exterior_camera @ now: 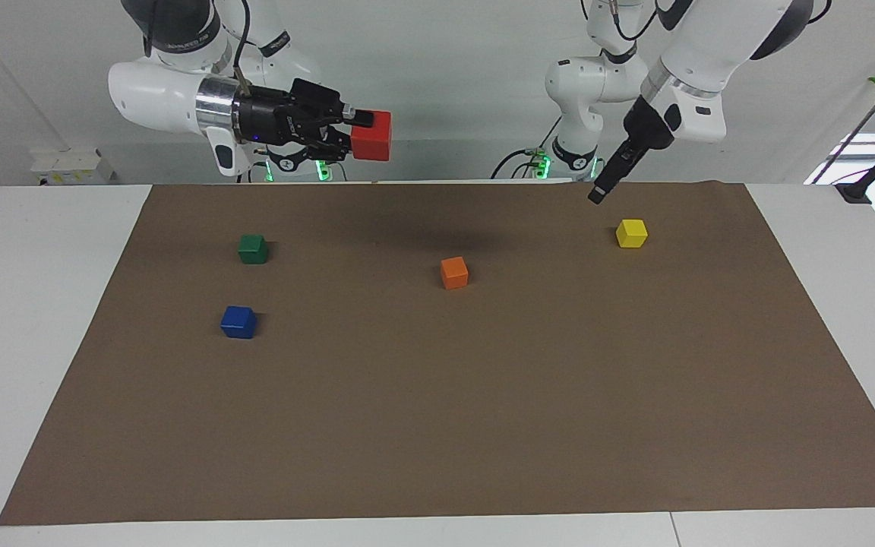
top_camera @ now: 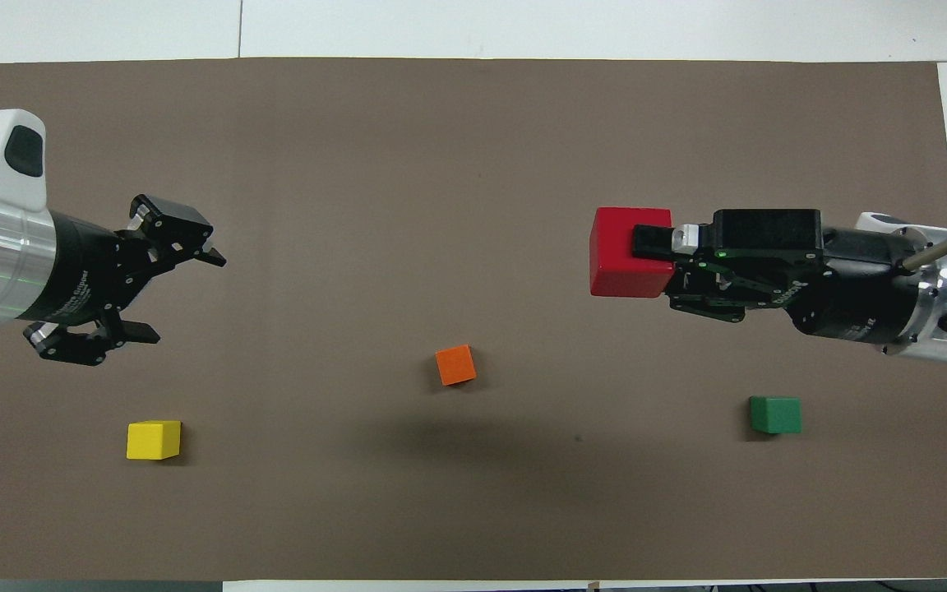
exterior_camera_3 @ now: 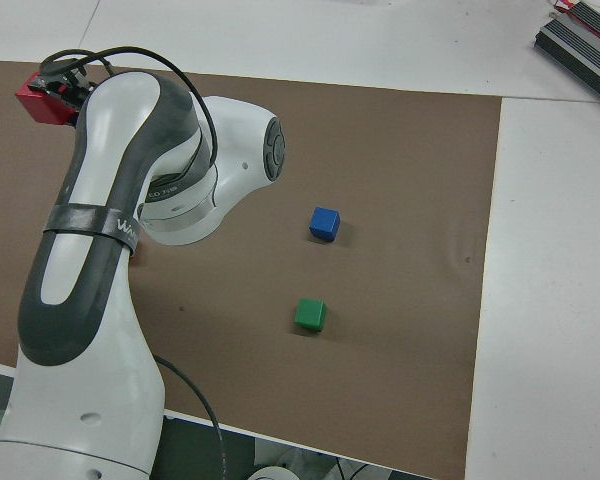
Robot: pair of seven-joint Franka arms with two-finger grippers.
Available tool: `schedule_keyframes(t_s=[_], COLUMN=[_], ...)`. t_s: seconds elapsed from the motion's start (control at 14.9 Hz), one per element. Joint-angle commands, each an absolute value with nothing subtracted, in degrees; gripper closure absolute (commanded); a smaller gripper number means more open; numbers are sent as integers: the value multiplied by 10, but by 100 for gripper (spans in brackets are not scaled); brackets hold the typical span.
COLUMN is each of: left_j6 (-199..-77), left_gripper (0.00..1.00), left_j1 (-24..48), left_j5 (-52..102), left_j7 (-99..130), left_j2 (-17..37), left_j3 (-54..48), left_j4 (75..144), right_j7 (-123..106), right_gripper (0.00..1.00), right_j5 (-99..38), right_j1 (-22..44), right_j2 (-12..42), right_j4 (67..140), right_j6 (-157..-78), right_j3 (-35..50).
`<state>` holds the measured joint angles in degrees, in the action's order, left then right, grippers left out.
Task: Transfer red block to right arm and stack on blue block
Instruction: 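Open the left gripper and pull back while the right gripper withdraws, then carry the red cube with the right gripper over the blue cube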
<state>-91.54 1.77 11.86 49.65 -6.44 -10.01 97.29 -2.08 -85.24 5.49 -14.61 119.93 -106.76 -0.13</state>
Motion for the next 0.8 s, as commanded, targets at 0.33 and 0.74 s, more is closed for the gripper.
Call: schedule_keyframes(t_s=[0.33,0.74], left_j6=[-957,-991], left_gripper=[0,0], left_j1=[-54,-62], left_j5=[52,35], left_j7=[126,29], left_j2=[-120,-132], left_j3=[-98,-98], left_j4=[1067,1095], right_j7=[52,49], right_gripper=[100,100], right_j5=[-533,-328], right_j1=[9,6], right_j2=[-156,-156], right_j4=[1117,1080], right_j6=[-977,-920], right_j3=[-2,-1])
